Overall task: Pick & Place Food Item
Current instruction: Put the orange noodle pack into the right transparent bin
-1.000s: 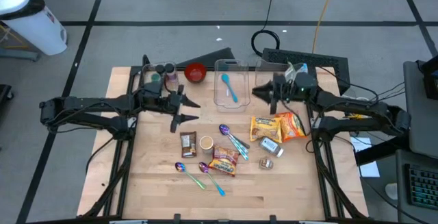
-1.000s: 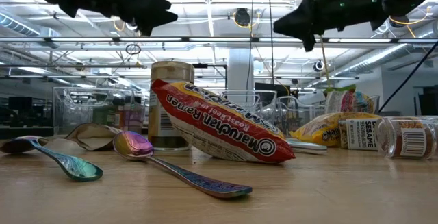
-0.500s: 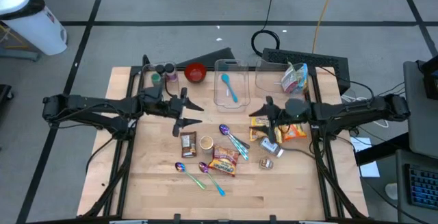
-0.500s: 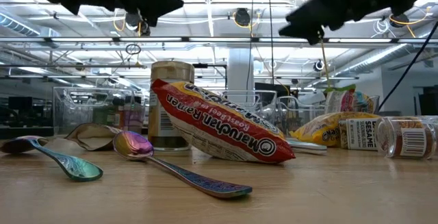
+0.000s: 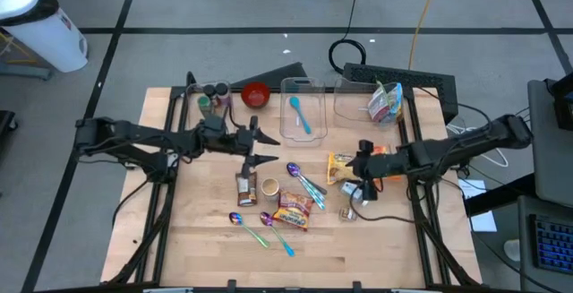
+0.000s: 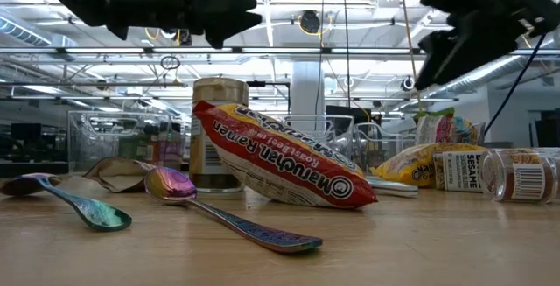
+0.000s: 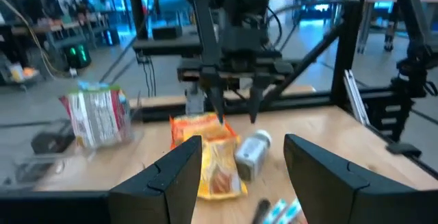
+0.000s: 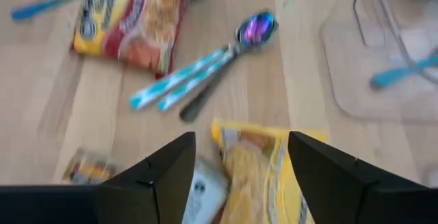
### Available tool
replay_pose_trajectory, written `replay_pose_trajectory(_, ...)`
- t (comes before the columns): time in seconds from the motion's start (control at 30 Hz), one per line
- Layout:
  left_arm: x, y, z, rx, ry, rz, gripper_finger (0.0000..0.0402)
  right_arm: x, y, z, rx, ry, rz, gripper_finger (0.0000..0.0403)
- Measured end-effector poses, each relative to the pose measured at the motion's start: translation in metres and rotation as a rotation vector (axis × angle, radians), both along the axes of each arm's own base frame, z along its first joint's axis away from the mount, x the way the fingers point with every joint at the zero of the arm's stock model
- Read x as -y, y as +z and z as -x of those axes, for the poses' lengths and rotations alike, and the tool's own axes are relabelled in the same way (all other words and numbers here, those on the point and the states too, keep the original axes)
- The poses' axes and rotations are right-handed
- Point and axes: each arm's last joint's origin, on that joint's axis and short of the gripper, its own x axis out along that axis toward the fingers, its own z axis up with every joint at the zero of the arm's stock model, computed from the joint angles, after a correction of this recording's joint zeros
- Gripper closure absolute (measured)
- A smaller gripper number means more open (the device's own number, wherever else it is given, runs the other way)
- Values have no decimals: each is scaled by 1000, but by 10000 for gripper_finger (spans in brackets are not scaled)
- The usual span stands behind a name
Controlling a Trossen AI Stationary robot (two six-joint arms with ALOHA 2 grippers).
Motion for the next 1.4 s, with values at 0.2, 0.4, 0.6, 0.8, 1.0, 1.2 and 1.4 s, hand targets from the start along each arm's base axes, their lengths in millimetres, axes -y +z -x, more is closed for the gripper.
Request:
replay_pose_trajectory(0.2,-8,4,1,42,31,-4,186,-18,8,9,-65,-19,20,189)
replay_pose_trajectory(0.4,-17,6,3,47,56,4,186,-34,-9,10,-219,-39,52,196)
replay_pose_trajectory(0.6,-21,6,4,49,69,3,185,-44,-35,15,-489,-37,60,198)
replay_pose_trajectory(0.8,-20,6,4,52,74,-2,186,-40,-42,28,-666,-137,72,198)
replay_pose_trajectory(1.0,-21,6,4,53,96,0,186,-39,-41,34,-701,-108,165,198)
replay_pose_trajectory(1.2,-21,6,4,52,104,0,186,-37,-41,34,-667,-72,295,198)
replay_pose_trajectory(1.4,-22,6,4,49,122,4,186,-33,-53,41,-712,-52,322,198)
